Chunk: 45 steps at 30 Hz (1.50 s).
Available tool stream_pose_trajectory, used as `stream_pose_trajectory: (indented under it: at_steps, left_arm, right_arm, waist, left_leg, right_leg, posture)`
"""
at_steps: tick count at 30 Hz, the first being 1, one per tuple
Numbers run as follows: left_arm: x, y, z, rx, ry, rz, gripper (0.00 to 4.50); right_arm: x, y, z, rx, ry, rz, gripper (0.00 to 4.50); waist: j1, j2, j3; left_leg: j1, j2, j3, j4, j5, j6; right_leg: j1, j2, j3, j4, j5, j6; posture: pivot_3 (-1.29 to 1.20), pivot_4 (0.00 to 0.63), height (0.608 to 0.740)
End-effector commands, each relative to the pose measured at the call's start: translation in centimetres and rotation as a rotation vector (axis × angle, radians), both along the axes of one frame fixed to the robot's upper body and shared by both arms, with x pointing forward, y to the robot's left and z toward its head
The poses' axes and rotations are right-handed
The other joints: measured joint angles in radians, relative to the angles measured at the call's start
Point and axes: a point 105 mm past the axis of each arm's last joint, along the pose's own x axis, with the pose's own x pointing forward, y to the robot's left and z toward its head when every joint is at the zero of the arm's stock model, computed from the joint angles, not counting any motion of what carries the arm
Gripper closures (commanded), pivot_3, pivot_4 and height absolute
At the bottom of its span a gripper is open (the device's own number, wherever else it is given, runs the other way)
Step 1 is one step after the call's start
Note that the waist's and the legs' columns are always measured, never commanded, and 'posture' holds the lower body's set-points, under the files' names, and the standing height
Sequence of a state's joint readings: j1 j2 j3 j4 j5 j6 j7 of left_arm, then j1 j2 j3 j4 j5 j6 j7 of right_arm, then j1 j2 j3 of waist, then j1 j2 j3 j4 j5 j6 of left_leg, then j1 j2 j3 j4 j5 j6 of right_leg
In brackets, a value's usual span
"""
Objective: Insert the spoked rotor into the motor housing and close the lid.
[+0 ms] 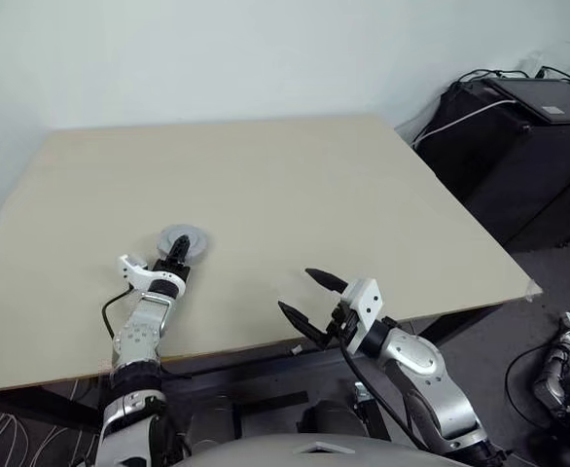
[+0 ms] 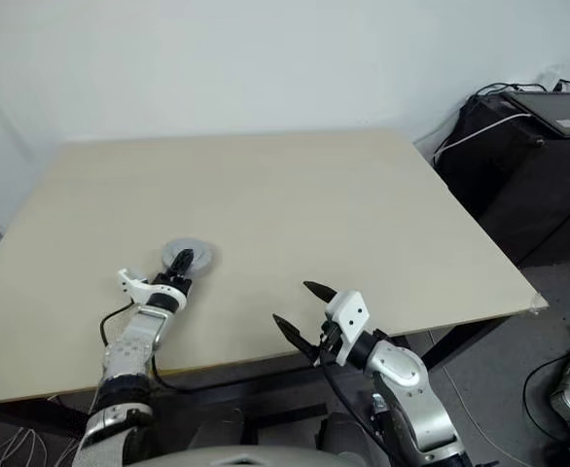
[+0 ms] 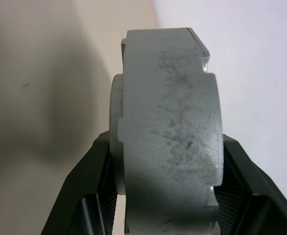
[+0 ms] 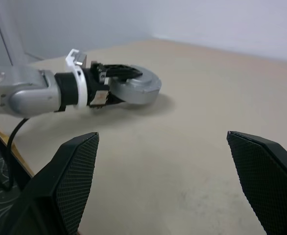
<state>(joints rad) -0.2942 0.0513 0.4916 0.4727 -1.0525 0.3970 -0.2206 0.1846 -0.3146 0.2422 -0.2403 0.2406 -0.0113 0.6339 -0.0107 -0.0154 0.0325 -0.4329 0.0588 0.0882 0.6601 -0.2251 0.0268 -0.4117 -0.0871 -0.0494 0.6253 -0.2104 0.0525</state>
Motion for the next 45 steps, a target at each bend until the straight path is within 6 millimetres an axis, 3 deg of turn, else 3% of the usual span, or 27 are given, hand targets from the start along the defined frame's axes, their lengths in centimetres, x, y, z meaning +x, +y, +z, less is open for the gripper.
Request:
stream_pose_trajectory:
  at_steps: [1,11,22,25,29,30,36,45]
  left_arm:
    - [1.8,-0.1,2.9,0.035,-0.11,-0.013,2.36]
    - [4.1,0.1,2.3,0.101,-0.031,0.02,2.36]
    - [4.3,0.4,0.6,0.127,0.07,0.04,2.36]
    - [4.0,0.4,0.6,0.12,0.066,0.036,1.49]
    - [3.1,0.4,-0.2,0.133,0.091,0.019,0.17]
    - [2.8,0.4,-0.4,0.135,0.1,0.017,0.04]
    - [0.6,0.7,-1.5,0.148,0.14,-0.015,0.04]
    - [-4.2,-0.5,-2.1,0.198,0.16,-0.191,0.04]
  right_arm:
    - [0.3,-0.4,0.6,-0.003,-0.041,-0.022,0.0]
    - [0.1,-0.7,-0.1,-0.016,-0.008,-0.036,0.0]
    - [0.2,-1.0,-0.6,-0.038,0.003,-0.046,0.0]
    - [0.3,-1.0,-0.7,-0.042,0.004,-0.048,0.0]
    - [0.3,-0.9,-0.8,-0.046,0.005,-0.051,0.0]
    - [0.4,-0.9,-0.8,-0.046,0.006,-0.052,0.0]
    - [0.5,-0.8,-0.9,-0.047,0.009,-0.052,0.0]
    - [0.8,-0.6,-1.0,-0.038,0.02,-0.05,0.0]
  waist:
    - [-0.001,0.0,0.0]
    - [-0.001,-0.001,0.0]
    - [-0.001,-0.001,0.0]
    - [-0.002,-0.001,0.0]
    - [-0.003,-0.001,-0.002]
    - [-0.005,-0.001,-0.003]
    - [-0.019,-0.001,-0.007]
    - [-0.025,0.004,-0.018]
  left_leg:
    - [0.0,0.0,0.0,0.0,0.0,0.0]
    - [0.0,0.0,0.0,0.0,0.0,0.0]
    - [0.002,0.0,-0.001,0.001,0.001,-0.001]
    - [0.002,0.001,-0.001,0.002,0.001,-0.001]
    - [0.002,0.001,0.0,0.002,0.001,-0.001]
    - [0.003,0.001,0.0,0.002,0.001,-0.001]
    - [0.004,0.002,0.0,0.002,0.001,-0.001]
    - [0.007,0.002,-0.001,0.001,0.0,-0.001]
  right_leg:
    - [0.0,0.0,0.0,0.0,0.0,0.0]
    - [0.001,0.0,-0.001,0.0,0.0,0.0]
    - [0.003,0.001,-0.001,0.001,0.001,0.001]
    - [0.003,0.001,-0.001,0.001,0.002,0.001]
    - [0.003,0.001,-0.001,0.001,0.002,0.001]
    - [0.003,0.001,-0.001,0.001,0.002,0.001]
    - [0.003,0.002,0.002,0.002,0.002,0.001]
    - [0.004,0.002,0.005,0.002,0.002,0.001]
  posture:
    - [0.0,0.0,0.74]
    - [0.0,0.0,0.74]
    - [0.0,0.0,0.74]
    - [0.0,0.0,0.74]
    - [0.0,0.0,0.74]
    - [0.0,0.0,0.74]
    - [0.0,0.0,0.74]
    - [0.0,0.0,0.74]
